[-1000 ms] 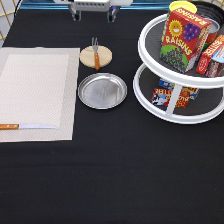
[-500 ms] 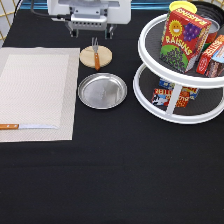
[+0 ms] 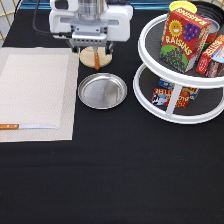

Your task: Arrange plate and fork

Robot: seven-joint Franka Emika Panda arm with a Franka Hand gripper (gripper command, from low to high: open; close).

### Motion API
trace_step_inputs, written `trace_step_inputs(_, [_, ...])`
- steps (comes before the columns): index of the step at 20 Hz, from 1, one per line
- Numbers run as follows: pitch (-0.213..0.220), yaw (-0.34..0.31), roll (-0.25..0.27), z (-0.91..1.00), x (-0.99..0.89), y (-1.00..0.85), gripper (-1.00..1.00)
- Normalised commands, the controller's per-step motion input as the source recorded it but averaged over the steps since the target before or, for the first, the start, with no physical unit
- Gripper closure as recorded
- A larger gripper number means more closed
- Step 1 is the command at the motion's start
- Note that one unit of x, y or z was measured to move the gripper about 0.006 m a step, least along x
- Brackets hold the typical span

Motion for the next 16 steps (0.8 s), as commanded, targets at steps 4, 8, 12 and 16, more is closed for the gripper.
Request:
trace_step_inputs(4, [-0.017,0.002,0.078,-0.34,0.25,-0.01,-1.00])
trace_step_inputs(8, [0.020,0.012,0.115,-0.36,0.16,-0.01,-1.00])
trace_step_inputs(12, [0.066,0.014,0.138,-0.39,0.19,-0.05,-1.00])
trace_step_inputs(16, [0.066,0.017,0.141,-0.31,0.31,-0.07,-1.00])
